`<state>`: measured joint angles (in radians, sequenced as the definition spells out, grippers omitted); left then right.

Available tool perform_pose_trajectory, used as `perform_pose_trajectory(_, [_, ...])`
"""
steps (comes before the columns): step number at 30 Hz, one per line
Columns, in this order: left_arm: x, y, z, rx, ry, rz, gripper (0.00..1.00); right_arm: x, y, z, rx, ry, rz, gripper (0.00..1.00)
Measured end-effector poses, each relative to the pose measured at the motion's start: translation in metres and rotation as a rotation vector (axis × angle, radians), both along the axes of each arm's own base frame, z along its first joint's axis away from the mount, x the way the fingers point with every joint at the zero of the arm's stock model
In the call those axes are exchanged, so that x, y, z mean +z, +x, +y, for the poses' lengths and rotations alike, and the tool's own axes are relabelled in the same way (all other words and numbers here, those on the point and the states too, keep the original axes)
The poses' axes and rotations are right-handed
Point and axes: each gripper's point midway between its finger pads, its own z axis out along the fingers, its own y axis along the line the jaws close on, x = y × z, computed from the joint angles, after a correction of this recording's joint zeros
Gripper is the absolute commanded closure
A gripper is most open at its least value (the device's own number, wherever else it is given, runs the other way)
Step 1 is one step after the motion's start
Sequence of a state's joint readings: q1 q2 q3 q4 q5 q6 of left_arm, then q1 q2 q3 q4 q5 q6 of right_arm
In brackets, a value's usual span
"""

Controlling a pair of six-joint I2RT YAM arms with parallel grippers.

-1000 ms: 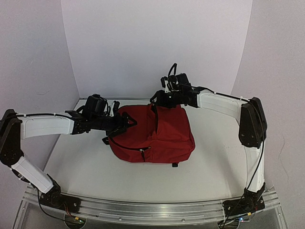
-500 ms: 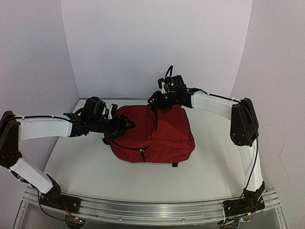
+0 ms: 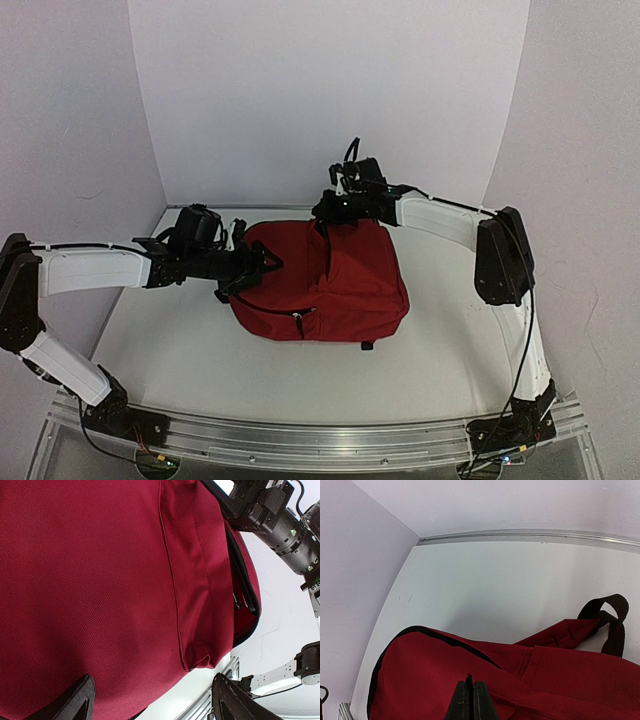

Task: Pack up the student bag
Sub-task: Zip the student bag at the center of the board.

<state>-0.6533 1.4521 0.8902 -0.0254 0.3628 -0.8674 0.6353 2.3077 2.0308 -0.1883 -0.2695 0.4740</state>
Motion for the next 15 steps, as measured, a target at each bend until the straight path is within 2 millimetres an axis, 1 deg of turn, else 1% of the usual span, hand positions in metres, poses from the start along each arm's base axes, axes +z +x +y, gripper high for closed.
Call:
perform_pose_trajectory(3, [0.001, 0.001, -0.001, 0.001, -0.005, -0.003, 0.20, 0.002, 0.000, 0.000, 0.001, 0.000, -0.004, 1.00])
perform_pose_trajectory(6, [0.005, 0.005, -0.005, -0.006, -0.014, -0.011, 0.20, 0.008, -0.004, -0.003, 0.002, 0.001, -0.009, 1.00])
perform_pose_trajectory(7, [0.008, 0.009, -0.009, -0.011, -0.017, -0.017, 0.22, 0.012, -0.007, -0.005, 0.003, 0.002, -0.012, 1.00])
perform_pose_trajectory(10, [0.019, 0.023, -0.022, -0.027, -0.033, -0.045, 0.30, 0.023, -0.017, -0.012, 0.006, 0.010, -0.020, 1.00])
perform_pose_trajectory(15, [0.046, 0.060, -0.052, -0.057, -0.070, -0.153, 0.37, 0.039, -0.037, -0.018, 0.017, 0.030, -0.037, 1.00])
